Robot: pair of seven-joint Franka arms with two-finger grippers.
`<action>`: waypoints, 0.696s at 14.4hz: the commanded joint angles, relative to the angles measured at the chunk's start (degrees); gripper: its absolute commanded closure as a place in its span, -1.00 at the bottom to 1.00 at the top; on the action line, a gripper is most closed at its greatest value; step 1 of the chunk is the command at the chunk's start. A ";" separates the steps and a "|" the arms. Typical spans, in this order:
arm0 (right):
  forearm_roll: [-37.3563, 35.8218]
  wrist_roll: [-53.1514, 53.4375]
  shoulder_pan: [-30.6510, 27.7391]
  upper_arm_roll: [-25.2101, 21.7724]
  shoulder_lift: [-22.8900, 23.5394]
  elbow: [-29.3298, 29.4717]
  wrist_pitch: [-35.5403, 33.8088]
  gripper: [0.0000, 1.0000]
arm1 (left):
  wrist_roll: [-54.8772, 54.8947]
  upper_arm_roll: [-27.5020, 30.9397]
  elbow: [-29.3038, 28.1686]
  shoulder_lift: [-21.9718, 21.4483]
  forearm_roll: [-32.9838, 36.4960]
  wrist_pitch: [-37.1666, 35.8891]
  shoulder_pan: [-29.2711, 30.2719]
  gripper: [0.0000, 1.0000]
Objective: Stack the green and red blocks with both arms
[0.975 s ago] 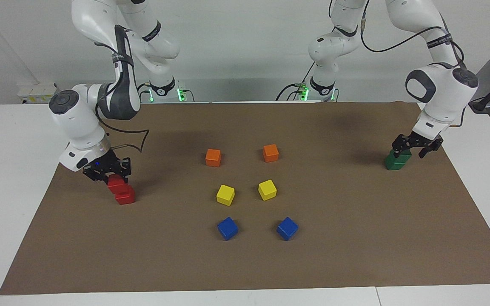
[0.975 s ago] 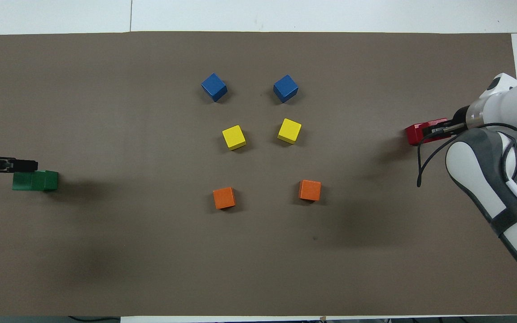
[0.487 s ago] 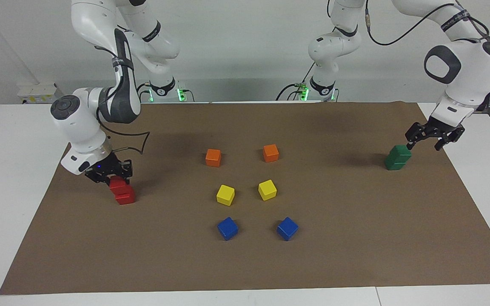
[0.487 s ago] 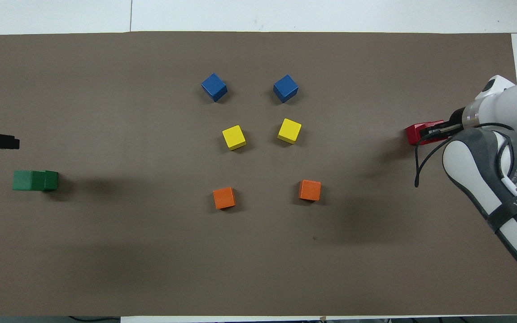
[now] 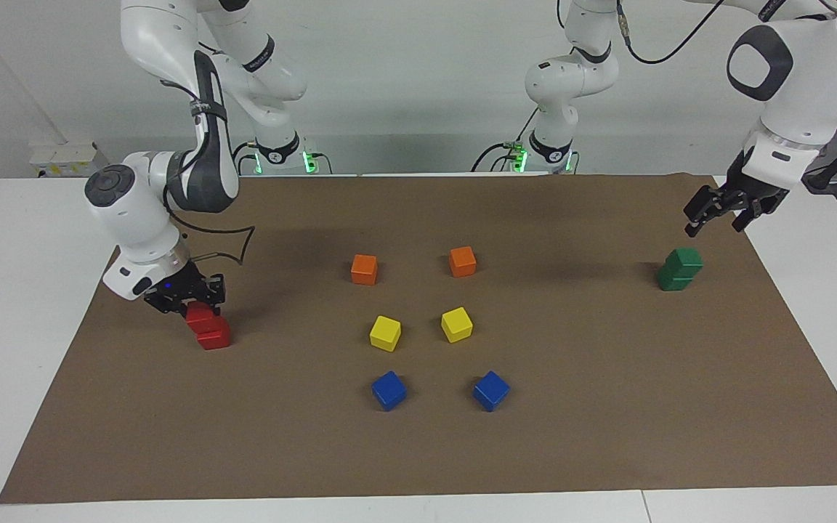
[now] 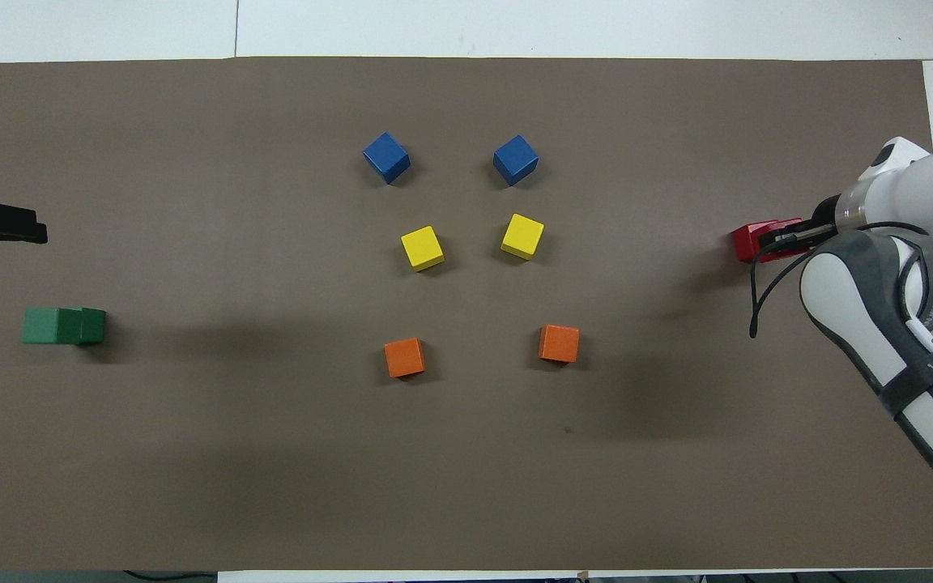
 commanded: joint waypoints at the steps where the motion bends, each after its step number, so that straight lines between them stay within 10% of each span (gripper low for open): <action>1: 0.29 1.45 -0.45 0.38 0.55 0.59 0.93 1.00 | -1.78 0.62 2.25 0.06 0.30 -3.85 -1.64 -1.00; 10: -1.12 1.81 -0.53 0.38 1.17 0.15 2.51 1.00 | -3.54 2.12 8.14 -1.69 0.22 -15.63 -4.63 -1.00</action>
